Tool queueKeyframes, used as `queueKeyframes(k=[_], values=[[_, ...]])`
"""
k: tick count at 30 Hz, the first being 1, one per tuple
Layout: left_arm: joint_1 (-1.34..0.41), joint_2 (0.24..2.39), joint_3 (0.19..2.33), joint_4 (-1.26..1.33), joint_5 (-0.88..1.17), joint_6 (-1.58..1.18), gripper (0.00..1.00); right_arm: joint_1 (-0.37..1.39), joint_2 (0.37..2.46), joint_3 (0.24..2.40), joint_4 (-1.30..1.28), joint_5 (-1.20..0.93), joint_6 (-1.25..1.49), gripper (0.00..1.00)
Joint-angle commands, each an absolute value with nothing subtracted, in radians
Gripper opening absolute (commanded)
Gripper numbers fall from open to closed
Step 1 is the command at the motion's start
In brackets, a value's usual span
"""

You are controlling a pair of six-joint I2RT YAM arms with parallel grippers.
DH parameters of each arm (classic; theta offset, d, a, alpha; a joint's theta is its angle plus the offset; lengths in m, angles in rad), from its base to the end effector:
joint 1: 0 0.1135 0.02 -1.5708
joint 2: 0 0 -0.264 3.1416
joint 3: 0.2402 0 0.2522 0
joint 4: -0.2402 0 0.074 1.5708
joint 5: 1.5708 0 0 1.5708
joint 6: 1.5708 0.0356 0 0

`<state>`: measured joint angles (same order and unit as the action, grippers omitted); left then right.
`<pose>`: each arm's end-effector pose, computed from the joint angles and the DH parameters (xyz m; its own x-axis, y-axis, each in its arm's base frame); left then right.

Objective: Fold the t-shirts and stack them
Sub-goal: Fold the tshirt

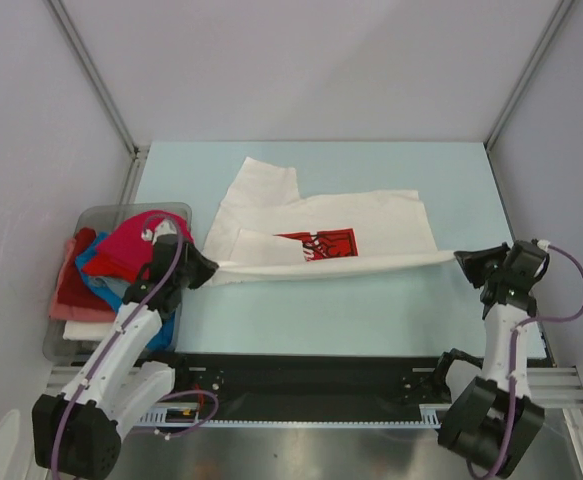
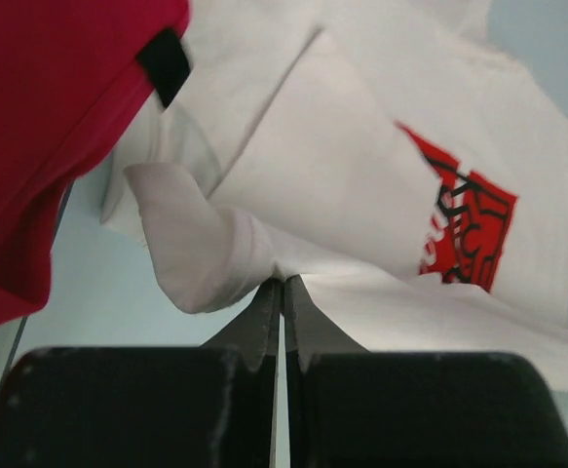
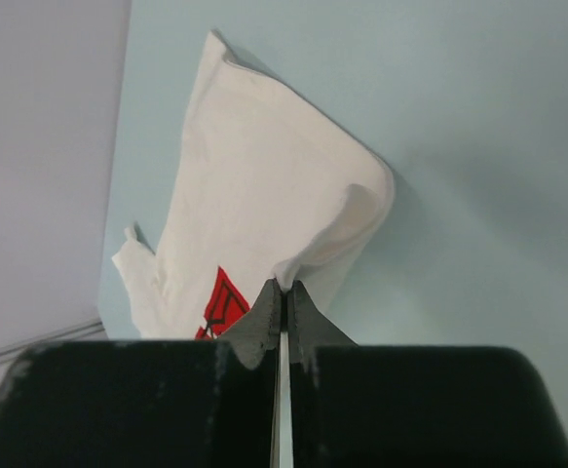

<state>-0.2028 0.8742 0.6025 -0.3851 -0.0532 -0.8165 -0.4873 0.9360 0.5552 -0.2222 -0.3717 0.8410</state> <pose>0.1859 -0.0363 0.2412 -0.5261 -0.6348 -0.5660 -0.3264 0.7652 -0.5549 0.1840 -0.0829 0.2300 -0.2059 0.8950 -0.3956 0.4881 0.4443 0.7512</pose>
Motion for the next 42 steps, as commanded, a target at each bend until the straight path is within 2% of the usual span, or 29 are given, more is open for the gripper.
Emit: queueKeyframes(k=[1, 4, 5, 7, 8, 11, 14, 18, 19, 20, 22, 26, 33, 42], values=[[-0.216, 0.789, 0.528, -0.411, -0.098, -0.862, 0.01, -0.505, 0.801, 0.508, -0.345, -0.237, 0.781, 0.00], [-0.219, 0.698, 0.503, -0.474, -0.118, -0.876, 0.02, -0.505, 0.648, 0.465, -0.457, -0.174, 0.779, 0.02], [-0.219, 0.677, 0.499, -0.507, -0.126, -0.877, 0.07, -0.505, 0.608, 0.457, -0.481, -0.157, 0.781, 0.06], [-0.221, 0.614, 0.502, -0.543, -0.159, -0.882, 0.19, -0.506, 0.488, 0.445, -0.554, -0.102, 0.793, 0.21], [-0.222, 0.592, 0.508, -0.557, -0.167, -0.887, 0.28, -0.506, 0.453, 0.445, -0.567, -0.089, 0.795, 0.34], [-0.222, 0.548, 0.535, -0.600, -0.198, -0.882, 0.42, -0.505, 0.348, 0.459, -0.598, -0.061, 0.793, 0.52], [-0.222, 0.560, 0.613, -0.682, -0.262, -0.852, 0.45, -0.505, 0.347, 0.491, -0.594, -0.051, 0.764, 0.55], [-0.222, 0.600, 0.695, -0.683, -0.275, -0.738, 0.57, -0.496, 0.457, 0.537, -0.511, -0.118, 0.690, 0.54], [-0.222, 0.610, 0.712, -0.639, -0.256, -0.686, 0.67, -0.488, 0.518, 0.549, -0.493, -0.133, 0.668, 0.54], [-0.222, 0.624, 0.718, -0.609, -0.232, -0.660, 0.72, -0.476, 0.563, 0.558, -0.465, -0.158, 0.651, 0.54], [-0.222, 0.681, 0.730, -0.534, -0.172, -0.624, 0.82, -0.411, 0.644, 0.616, -0.414, -0.164, 0.629, 0.53], [-0.221, 0.834, 0.801, -0.421, -0.137, -0.574, 0.98, -0.261, 0.938, 0.768, -0.373, -0.117, 0.568, 0.53], [-0.207, 1.233, 1.055, -0.361, -0.097, -0.549, 1.00, -0.207, 1.280, 0.989, -0.276, -0.123, 0.519, 0.49], [-0.189, 1.710, 1.451, -0.382, -0.074, -0.525, 0.97, -0.147, 1.701, 1.359, -0.318, -0.046, 0.465, 0.47]])
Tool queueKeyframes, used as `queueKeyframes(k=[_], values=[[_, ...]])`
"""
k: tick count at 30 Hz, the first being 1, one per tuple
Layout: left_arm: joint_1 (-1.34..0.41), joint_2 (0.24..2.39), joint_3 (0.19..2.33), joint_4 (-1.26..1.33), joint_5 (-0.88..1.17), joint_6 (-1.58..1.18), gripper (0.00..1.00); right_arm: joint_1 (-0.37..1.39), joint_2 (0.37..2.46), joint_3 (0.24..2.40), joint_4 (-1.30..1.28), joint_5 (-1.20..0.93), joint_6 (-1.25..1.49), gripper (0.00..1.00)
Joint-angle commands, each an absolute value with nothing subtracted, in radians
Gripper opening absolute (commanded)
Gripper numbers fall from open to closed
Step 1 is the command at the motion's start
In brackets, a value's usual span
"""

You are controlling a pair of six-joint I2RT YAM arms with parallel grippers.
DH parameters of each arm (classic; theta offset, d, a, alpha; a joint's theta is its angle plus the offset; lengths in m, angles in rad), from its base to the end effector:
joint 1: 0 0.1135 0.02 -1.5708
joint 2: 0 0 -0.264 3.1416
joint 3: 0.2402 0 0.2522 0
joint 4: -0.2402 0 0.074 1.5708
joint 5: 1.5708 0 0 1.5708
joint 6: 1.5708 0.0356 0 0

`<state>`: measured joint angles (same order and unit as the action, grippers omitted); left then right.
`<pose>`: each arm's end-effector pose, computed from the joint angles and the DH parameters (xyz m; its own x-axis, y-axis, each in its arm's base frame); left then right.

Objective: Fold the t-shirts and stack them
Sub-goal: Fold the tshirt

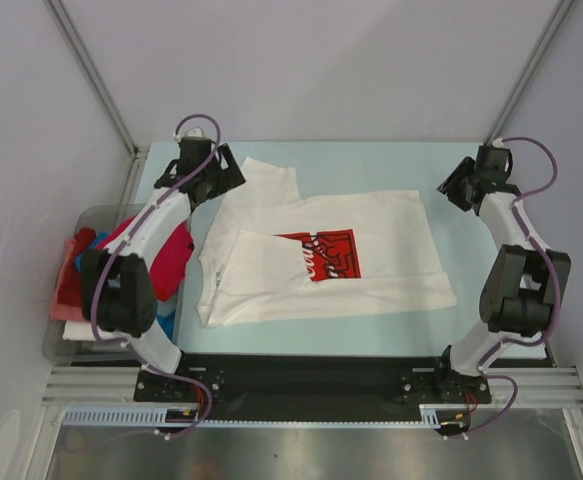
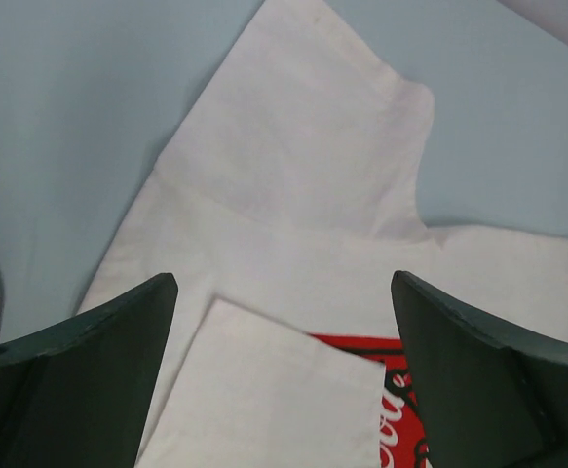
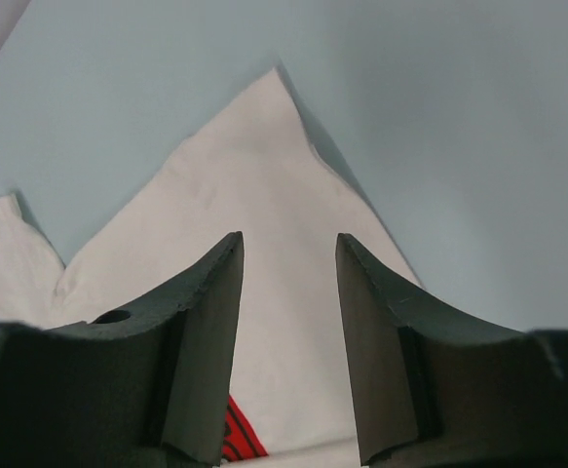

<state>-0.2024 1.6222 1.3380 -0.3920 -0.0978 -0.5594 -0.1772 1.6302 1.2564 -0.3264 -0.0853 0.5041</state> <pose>0.3640 -0.0711 0.2976 -0.5862 -0.4188 -0.6935 -0.2190 0.9060 -0.3621 0.3641 -0.0621 0.2729 -0.5015 0.5787 -0.6431 0.4040 0.8140 0.4174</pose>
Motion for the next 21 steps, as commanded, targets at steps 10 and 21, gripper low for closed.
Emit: queueKeyframes(k=[10, 21], values=[[-0.184, 2.123, 1.938, -0.515, -0.100, -0.476, 0.92, -0.084, 2.075, 1.661, -0.370, -0.003, 0.445, 0.46], [-0.164, 2.394, 2.259, -0.632, -0.046, -0.492, 0.85, -0.037, 2.318, 1.893, -0.448, 0.104, 0.414, 0.47]])
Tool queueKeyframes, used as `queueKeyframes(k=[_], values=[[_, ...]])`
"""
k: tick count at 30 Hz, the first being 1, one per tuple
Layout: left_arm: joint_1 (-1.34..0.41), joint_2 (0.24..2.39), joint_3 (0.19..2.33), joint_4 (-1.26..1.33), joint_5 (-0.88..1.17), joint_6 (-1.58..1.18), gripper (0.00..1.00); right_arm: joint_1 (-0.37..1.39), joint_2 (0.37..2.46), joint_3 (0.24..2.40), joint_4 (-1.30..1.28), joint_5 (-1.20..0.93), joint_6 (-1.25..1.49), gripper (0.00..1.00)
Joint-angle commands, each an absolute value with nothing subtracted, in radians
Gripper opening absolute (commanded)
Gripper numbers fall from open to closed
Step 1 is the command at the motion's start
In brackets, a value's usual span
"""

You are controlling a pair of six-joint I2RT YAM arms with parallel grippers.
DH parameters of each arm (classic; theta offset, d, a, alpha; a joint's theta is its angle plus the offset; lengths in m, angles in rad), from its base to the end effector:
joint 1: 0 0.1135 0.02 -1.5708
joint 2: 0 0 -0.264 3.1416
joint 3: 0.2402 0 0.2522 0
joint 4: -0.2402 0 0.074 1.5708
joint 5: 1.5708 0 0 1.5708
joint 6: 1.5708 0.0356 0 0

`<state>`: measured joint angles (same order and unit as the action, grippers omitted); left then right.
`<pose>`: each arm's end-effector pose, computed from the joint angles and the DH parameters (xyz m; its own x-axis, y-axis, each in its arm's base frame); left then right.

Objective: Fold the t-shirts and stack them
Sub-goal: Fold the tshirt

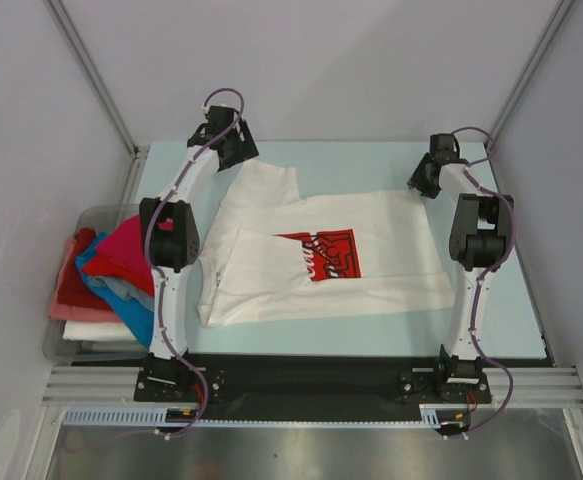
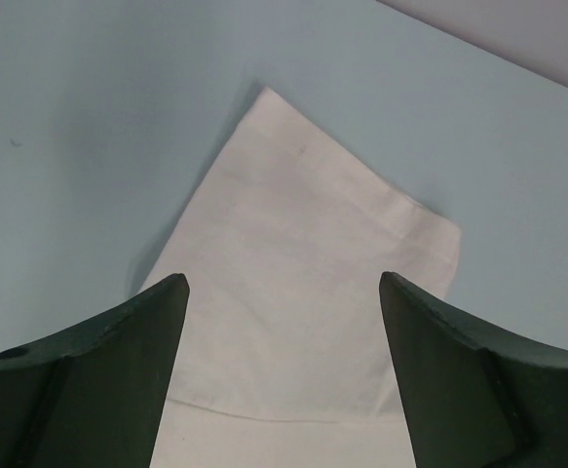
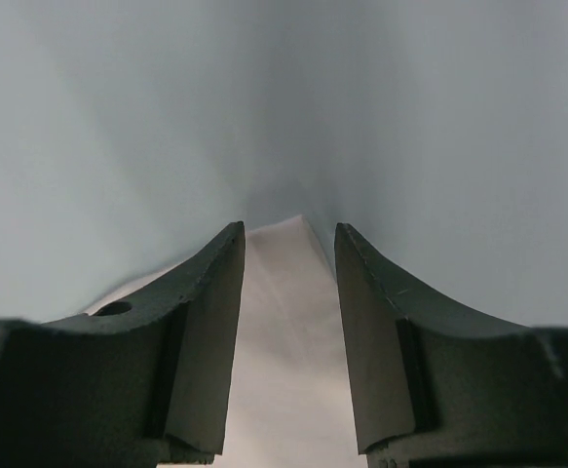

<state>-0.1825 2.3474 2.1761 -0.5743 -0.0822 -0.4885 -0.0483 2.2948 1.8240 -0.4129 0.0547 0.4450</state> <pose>0.5287 -0.0946 0.2449 -0.6462 -0.3564 -0.6749 -0.2057 0.9329 -0.2956 0.5092 -0.0266 0.1689 -0.6613 0.4623 -0.5907 0.4072 0.8826 0.2349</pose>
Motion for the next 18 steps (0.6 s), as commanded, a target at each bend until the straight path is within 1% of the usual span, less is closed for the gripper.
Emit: queueKeyframes(k=[1, 5, 8, 9, 10, 11, 12, 14, 18], values=[[-0.161, 2.411, 2.287, -0.640, -0.040, -0.500, 0.84, -0.034, 2.330, 1.896, -0.449, 0.106, 0.411, 0.47], [-0.153, 2.462, 2.310, -0.644, -0.028, -0.514, 0.82, -0.023, 2.355, 1.904, -0.445, 0.120, 0.400, 0.42], [-0.150, 2.480, 2.310, -0.635, -0.029, -0.515, 0.81, -0.021, 2.376, 1.928, -0.454, 0.140, 0.385, 0.30], [-0.150, 2.487, 2.310, -0.631, -0.031, -0.515, 0.79, -0.023, 2.382, 1.956, -0.462, 0.143, 0.380, 0.15], [-0.150, 2.493, 2.310, -0.627, -0.028, -0.515, 0.77, -0.023, 2.388, 1.969, -0.480, 0.152, 0.376, 0.07], [-0.150, 2.497, 2.312, -0.617, -0.022, -0.512, 0.75, -0.023, 2.399, 1.983, -0.489, 0.158, 0.374, 0.02], [-0.150, 2.511, 2.321, -0.617, -0.015, -0.515, 0.74, -0.021, 2.401, 1.996, -0.492, 0.161, 0.371, 0.00], [-0.150, 2.526, 2.339, -0.621, -0.015, -0.515, 0.73, -0.020, 2.393, 1.996, -0.489, 0.175, 0.367, 0.00], [-0.149, 2.554, 2.359, -0.618, -0.017, -0.517, 0.67, -0.020, 2.372, 1.985, -0.474, 0.192, 0.365, 0.00]])
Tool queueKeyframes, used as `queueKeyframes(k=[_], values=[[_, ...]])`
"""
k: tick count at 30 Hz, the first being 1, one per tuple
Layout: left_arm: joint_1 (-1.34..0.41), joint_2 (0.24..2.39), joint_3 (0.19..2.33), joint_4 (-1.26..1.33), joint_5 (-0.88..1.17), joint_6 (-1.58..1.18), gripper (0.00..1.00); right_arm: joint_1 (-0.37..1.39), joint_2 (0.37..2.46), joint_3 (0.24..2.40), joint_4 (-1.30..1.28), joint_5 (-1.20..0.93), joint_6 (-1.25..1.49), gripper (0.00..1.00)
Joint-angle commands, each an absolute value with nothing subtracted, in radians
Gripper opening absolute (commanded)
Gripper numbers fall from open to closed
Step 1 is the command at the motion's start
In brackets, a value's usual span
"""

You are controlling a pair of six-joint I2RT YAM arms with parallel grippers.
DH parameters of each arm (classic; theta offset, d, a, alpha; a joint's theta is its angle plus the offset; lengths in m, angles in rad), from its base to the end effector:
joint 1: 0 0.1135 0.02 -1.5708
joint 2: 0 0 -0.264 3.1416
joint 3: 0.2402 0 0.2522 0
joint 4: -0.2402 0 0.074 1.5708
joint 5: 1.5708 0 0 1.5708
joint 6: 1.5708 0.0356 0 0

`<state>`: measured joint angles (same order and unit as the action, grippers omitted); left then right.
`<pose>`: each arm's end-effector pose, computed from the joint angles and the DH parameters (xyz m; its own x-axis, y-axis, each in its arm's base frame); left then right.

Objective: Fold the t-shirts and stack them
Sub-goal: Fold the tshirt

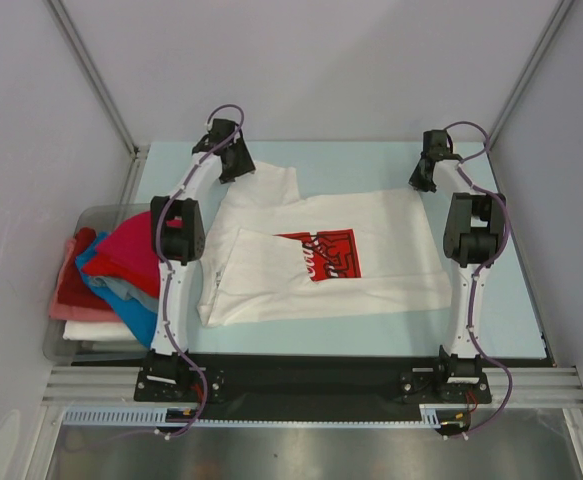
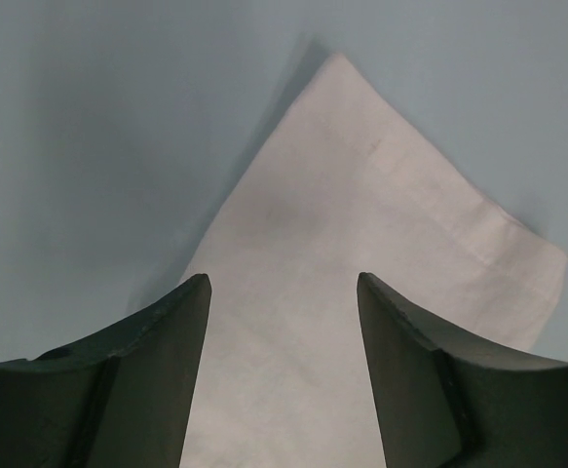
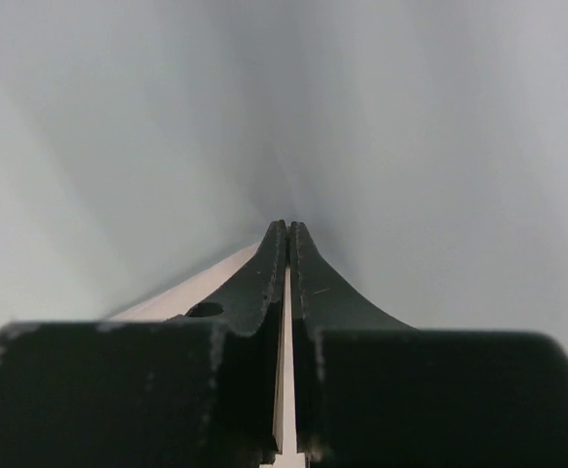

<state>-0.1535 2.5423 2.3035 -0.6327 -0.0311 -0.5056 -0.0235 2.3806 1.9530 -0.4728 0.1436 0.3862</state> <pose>0.5543 -0.0846 0.1789 -0.7261 -0.3775 -0.5747 -0.2499 0.9235 -0.2909 0.5266 -0.0175 0.1630 -0.6834 0.3890 -0.6178 0.3990 0.9077 0.1301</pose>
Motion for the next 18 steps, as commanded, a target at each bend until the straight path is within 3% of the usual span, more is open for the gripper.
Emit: queueKeyframes(k=[1, 14, 18], values=[[-0.150, 2.562, 2.361, -0.615, -0.024, -0.518, 0.67, -0.020, 2.365, 1.974, -0.468, 0.186, 0.365, 0.00], [-0.153, 2.603, 2.413, -0.638, -0.193, -0.476, 0.68, -0.018, 2.332, 1.937, -0.433, 0.147, 0.373, 0.00], [-0.153, 2.622, 2.436, -0.652, -0.193, -0.468, 0.63, -0.018, 2.329, 1.933, -0.433, 0.141, 0.377, 0.00]])
